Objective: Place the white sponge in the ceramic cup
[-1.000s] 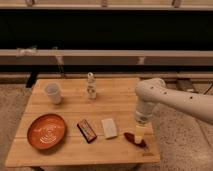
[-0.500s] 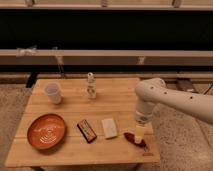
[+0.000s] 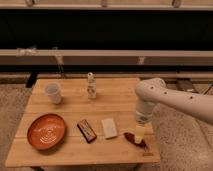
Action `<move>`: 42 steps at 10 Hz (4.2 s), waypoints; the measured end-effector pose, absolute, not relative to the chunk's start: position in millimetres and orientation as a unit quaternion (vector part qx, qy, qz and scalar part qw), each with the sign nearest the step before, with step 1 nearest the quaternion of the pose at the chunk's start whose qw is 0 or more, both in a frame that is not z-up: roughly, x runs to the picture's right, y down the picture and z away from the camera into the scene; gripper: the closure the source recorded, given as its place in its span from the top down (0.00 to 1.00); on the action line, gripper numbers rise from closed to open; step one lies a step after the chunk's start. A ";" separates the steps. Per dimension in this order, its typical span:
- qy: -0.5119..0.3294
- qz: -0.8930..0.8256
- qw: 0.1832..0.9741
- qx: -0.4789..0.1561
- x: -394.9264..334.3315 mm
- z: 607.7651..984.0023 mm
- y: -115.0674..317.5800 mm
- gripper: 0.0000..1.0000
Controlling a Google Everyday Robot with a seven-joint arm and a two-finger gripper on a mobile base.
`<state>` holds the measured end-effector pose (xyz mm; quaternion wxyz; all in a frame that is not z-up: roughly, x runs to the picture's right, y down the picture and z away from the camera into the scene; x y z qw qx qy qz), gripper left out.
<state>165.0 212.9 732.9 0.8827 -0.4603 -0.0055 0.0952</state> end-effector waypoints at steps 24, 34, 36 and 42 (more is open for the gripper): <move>0.157 0.348 0.783 -0.490 16.1 762.9 190.3 0.80; 0.239 0.346 0.772 -0.476 11.7 824.2 228.6 0.80; 0.238 0.347 0.772 -0.476 12.1 824.1 228.1 0.73; 0.242 0.351 0.771 -0.472 15.5 826.9 222.7 0.12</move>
